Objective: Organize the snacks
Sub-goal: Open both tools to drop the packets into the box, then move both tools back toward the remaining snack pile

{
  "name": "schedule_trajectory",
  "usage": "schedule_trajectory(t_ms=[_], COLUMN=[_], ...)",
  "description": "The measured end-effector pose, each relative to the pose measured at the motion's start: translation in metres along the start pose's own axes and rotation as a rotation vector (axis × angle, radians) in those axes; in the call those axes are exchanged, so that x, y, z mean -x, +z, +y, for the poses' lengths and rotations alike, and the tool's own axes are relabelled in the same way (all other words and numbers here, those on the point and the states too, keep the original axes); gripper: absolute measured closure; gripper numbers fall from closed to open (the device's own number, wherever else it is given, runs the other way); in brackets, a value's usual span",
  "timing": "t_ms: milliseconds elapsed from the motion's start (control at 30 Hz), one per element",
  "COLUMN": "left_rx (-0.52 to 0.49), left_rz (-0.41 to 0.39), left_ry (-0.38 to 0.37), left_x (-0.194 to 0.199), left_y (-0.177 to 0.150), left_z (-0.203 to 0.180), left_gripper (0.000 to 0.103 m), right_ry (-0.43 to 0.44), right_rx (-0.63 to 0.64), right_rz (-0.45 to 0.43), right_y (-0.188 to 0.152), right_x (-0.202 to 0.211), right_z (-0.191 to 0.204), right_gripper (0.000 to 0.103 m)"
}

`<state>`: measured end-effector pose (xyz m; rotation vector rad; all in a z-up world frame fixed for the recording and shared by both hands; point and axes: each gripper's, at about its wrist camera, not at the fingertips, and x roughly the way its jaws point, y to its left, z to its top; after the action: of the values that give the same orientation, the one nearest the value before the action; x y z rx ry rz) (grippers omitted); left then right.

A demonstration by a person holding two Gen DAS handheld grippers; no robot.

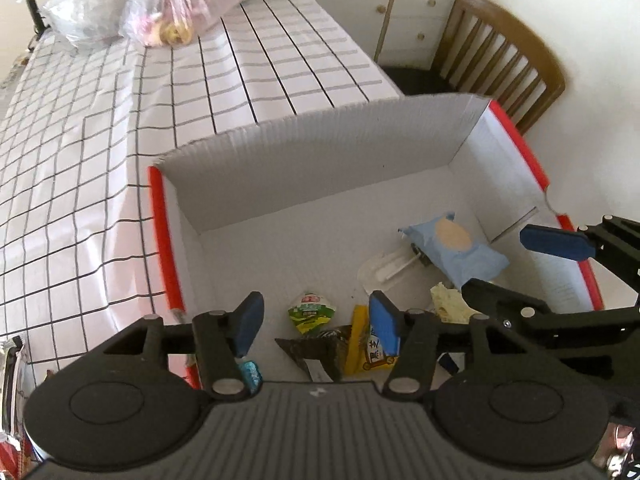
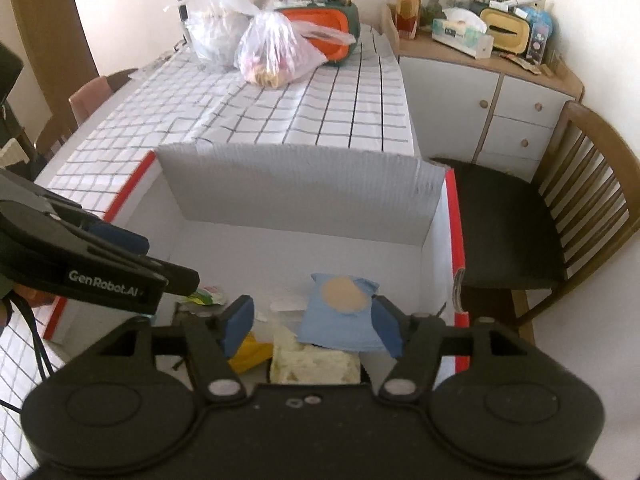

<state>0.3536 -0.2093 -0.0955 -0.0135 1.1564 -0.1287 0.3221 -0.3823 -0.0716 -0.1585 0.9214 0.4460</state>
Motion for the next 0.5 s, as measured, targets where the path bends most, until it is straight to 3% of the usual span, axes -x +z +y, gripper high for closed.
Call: schedule_trajectory(t_ms=[167, 400, 500], left_rx=[0.012, 0.021, 0.024], left_rz=[-0.066, -0.167, -0.205], left_ry=[-0.006, -0.012, -0.021], left_x=[0.024, 0.060, 0.076], left_y=[-0.012, -0.031, -0.040], left_z=[0.006, 0.014, 0.017], left_gripper=[0.045, 0.040, 0.039], right_ry=[0.020, 0.057, 0.065], right_rx=[-0.013, -0.007, -0.005], right_rz=[-0.045, -0.099, -0.122], right_y=[-0.001, -0.003, -0.004], right_x=[0.019, 0.044, 0.052], right_z=[0.008, 0.023, 0.030], right_gripper=[0.025, 0.020, 0.013])
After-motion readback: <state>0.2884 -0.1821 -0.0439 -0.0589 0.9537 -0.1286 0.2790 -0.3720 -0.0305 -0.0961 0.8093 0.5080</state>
